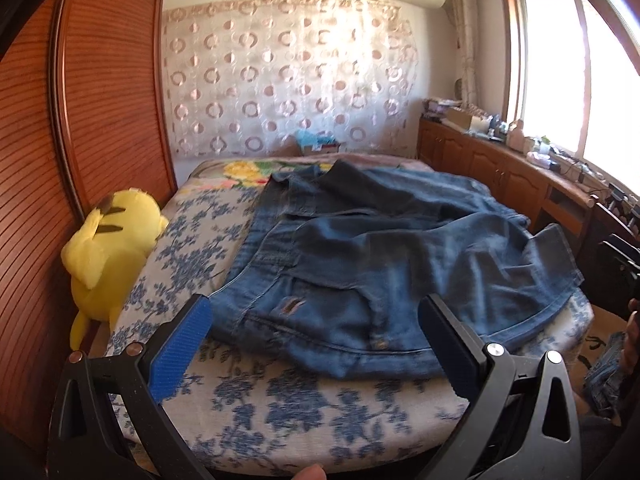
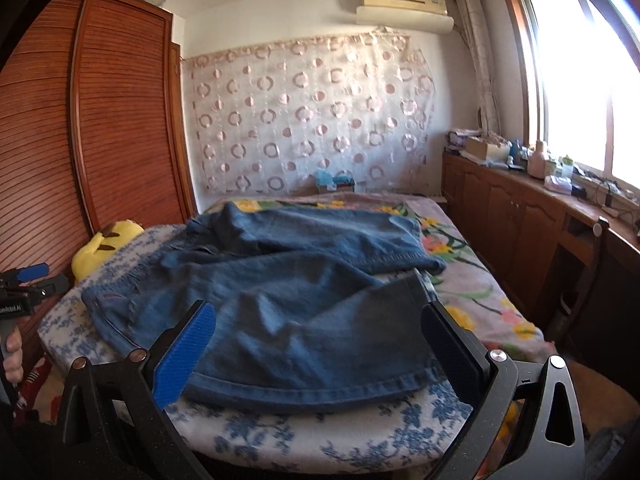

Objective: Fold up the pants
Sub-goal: 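Move both grippers down toward the jeans' leg and waistband, then close the right gripper on the leg hem while the left gripper grips the waistband side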

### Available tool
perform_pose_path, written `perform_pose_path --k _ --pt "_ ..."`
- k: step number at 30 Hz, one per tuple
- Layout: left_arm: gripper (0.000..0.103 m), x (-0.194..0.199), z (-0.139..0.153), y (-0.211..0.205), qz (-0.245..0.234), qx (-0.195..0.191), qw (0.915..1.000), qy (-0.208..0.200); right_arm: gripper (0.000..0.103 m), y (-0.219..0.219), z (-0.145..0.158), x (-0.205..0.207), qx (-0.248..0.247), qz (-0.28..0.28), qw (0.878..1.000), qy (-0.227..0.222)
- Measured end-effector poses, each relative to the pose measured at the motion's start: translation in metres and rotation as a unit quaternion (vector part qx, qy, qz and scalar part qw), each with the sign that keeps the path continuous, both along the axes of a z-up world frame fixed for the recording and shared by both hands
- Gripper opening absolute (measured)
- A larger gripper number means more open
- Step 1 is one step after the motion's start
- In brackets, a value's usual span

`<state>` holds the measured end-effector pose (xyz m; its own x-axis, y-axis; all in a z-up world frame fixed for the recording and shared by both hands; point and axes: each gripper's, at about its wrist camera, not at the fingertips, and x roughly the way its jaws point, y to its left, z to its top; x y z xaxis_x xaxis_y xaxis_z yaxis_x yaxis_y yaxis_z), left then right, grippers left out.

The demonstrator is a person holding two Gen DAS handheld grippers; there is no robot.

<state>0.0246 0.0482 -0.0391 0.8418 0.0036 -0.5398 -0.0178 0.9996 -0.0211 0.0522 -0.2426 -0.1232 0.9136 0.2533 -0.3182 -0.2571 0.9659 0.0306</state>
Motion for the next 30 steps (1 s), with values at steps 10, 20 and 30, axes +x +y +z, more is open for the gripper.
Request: perform_pose_path --k 10,20,30 --pt "0.096 0.027 -0.030 0.043 0.015 -0.018 0.9991 0.036 0.096 -0.013 0.002 0.008 -0.030 -0.019 0.998 0.050" --pt "0.089 0.052 -0.056 0.074 0.032 -0.014 0.9967 0.073 0.086 -0.021 0.014 0.019 -0.043 -0.031 0.992 0.115" --pt "0.077 0.069 -0.071 0.092 0.025 -0.037 0.9935 0.105 0.073 -0.020 0.022 0.022 -0.021 -0.016 0.988 0.152"
